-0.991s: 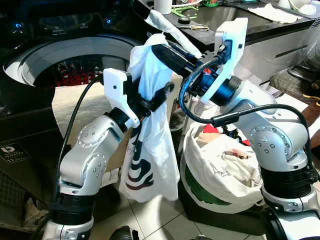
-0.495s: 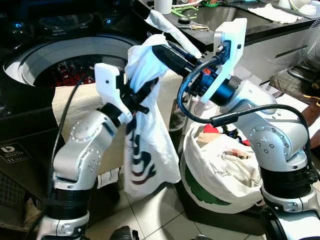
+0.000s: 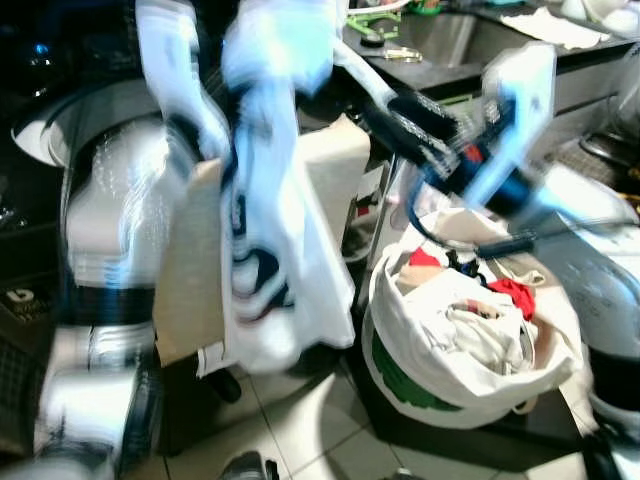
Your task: Clothes washing
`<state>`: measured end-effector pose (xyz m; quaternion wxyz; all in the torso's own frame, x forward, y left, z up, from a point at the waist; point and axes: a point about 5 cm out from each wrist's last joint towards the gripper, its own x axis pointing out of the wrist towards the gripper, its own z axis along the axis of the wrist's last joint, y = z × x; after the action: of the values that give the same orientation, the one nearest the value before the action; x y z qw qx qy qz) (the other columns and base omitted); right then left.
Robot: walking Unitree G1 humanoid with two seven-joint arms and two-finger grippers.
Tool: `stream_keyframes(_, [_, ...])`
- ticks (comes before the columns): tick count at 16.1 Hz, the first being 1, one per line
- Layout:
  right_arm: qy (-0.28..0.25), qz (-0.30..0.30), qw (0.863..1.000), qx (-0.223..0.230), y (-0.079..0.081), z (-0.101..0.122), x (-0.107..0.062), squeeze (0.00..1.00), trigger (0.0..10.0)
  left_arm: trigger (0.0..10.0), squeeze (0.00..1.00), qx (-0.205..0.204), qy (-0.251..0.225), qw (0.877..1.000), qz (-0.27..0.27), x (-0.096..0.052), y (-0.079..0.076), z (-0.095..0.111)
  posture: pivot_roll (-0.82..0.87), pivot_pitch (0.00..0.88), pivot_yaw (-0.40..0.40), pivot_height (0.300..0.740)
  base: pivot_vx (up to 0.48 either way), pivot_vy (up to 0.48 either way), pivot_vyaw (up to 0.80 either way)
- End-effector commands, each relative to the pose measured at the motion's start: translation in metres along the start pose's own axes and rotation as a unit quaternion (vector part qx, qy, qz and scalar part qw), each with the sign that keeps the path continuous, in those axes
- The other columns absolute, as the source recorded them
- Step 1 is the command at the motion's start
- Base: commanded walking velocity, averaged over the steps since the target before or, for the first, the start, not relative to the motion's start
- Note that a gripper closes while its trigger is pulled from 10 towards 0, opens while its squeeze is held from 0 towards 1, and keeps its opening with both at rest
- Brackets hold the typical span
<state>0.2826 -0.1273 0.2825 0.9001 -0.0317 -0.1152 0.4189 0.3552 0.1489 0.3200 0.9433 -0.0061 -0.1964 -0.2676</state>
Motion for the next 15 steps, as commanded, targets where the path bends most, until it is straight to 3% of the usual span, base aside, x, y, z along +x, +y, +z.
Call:
stream_keyframes(1, [0.001,0.002,1.0,-0.012,0.002,0.004,-0.004,0.0,10.0,0.0,0.0,0.026,-0.035,0.999,-0.01,0.01,0.001,0.019,-0.05,0.0,0.014,0.719,0.0,0.0,0.0])
stream_keyframes(2, [0.004,-0.004,1.0,-0.012,0.003,0.003,-0.004,0.0,10.0,0.0,0.0,0.069,-0.104,0.992,0.02,0.04,0.013,0.064,-0.05,0.0,0.023,0.719,0.0,0.0,0.0])
stream_keyframes(3, [0.004,-0.011,1.0,-0.012,0.002,0.002,-0.003,0.0,10.0,0.0,0.0,0.104,-0.138,0.982,0.075,0.053,0.024,0.094,-0.05,0.0,0.027,0.719,0.0,0.0,0.0])
stream_keyframes(4, [0.003,-0.015,1.0,-0.01,0.002,0.0,-0.003,0.0,10.0,0.0,0.0,0.183,-0.14,0.962,0.148,0.064,0.036,0.124,-0.05,0.0,0.029,0.719,0.0,0.0,0.0])
stream_keyframes(6, [0.01,-0.006,1.0,-0.002,0.009,-0.005,-0.001,0.0,10.0,0.0,0.0,0.281,-0.094,0.928,0.225,0.07,0.047,0.138,-0.05,0.0,0.051,0.719,0.0,0.0,0.0])
stream_keyframes(7, [0.013,-0.01,1.0,-0.001,0.01,-0.009,-0.001,0.0,10.0,0.0,0.0,0.362,-0.029,0.895,0.259,0.069,0.055,0.122,-0.05,0.0,0.059,0.719,0.0,0.0,0.0])
stream_keyframes(8, [0.012,-0.019,1.0,-0.002,0.01,-0.009,-0.002,0.0,10.0,0.0,0.0,0.393,-0.004,0.875,0.282,0.064,0.063,0.108,-0.06,0.0,0.068,0.719,0.0,0.0,0.0])
stream_keyframes(9, [0.012,-0.028,1.0,-0.002,0.009,-0.01,-0.003,0.0,10.0,0.0,0.0,0.401,0.018,0.868,0.291,0.059,0.07,0.093,-0.06,0.0,0.072,0.719,0.0,0.0,0.0])
stream_keyframes(10, [0.012,-0.031,0.999,-0.001,0.01,-0.01,-0.004,0.0,10.0,0.0,0.0,0.385,0.032,0.875,0.293,0.055,0.074,0.081,-0.06,0.0,0.075,0.719,0.0,0.0,0.0])
stream_keyframes(12, [0.019,-0.03,0.999,0.003,0.011,-0.013,-0.006,0.0,10.0,0.0,0.0,0.313,0.132,0.915,0.216,0.047,0.074,0.021,-0.07,0.0,0.07,0.719,0.0,0.0,0.0])
stream_keyframes(13, [0.025,-0.026,0.999,0.004,0.013,-0.016,-0.006,0.0,10.0,0.0,0.0,0.302,0.181,0.917,0.187,0.042,0.072,-0.002,-0.07,0.0,0.065,0.719,0.0,0.0,0.0])
stream_keyframes(14, [0.033,-0.021,0.999,0.005,0.015,-0.019,-0.006,0.0,10.0,0.0,0.0,0.285,0.253,0.908,0.174,0.03,0.073,-0.03,-0.07,0.0,0.06,0.719,0.0,0.0,0.0])
stream_keyframes(15, [0.039,-0.014,0.999,0.006,0.018,-0.021,-0.006,0.0,10.0,9.3,0.0,0.26,0.302,0.902,0.165,0.021,0.072,-0.051,-0.06,0.0,0.058,0.719,0.0,0.0,0.0])
